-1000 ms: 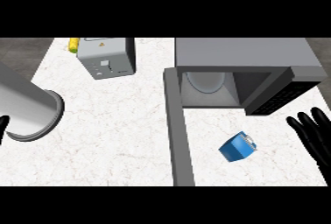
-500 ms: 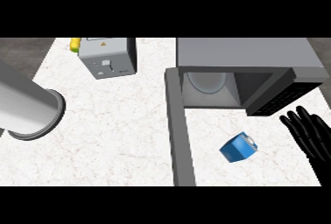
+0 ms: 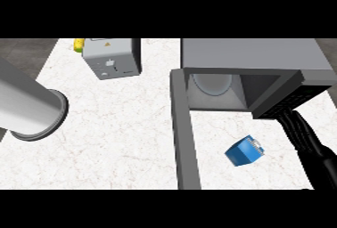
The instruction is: Pick up the milk, place it into the microwave and close the microwave
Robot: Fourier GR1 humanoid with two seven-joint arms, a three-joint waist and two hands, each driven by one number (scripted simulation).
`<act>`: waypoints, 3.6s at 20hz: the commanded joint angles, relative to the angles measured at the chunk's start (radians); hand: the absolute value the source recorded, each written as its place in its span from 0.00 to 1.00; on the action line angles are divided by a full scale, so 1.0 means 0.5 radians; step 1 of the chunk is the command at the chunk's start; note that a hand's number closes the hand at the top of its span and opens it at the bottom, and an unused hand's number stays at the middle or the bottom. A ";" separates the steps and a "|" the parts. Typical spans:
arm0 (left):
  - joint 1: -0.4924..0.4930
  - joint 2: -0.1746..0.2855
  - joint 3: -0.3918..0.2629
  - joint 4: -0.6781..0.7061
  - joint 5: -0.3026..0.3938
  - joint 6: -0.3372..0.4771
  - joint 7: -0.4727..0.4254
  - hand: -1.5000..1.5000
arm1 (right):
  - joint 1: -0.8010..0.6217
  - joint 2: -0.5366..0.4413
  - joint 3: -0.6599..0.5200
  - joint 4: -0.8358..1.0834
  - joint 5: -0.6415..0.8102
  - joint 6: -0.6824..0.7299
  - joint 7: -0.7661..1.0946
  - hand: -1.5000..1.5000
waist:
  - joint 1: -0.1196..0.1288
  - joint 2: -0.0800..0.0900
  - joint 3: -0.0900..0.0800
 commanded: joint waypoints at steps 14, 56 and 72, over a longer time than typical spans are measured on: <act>0.327 -0.106 0.136 -0.269 0.391 -0.246 -0.074 0.00 | -0.279 -0.080 -0.050 1.324 0.556 -0.193 -0.953 0.00 | 0.012 0.003 0.002; 0.475 -0.074 0.266 -0.161 0.652 -0.440 -0.132 0.00 | -1.272 0.120 -0.359 3.101 0.457 -0.545 -1.880 1.00 | 0.013 0.017 0.004; 0.441 0.081 0.462 0.021 0.823 -0.525 -0.104 0.00 | -1.859 0.047 -0.396 3.200 0.477 -0.759 -1.486 1.00 | 0.020 0.022 0.002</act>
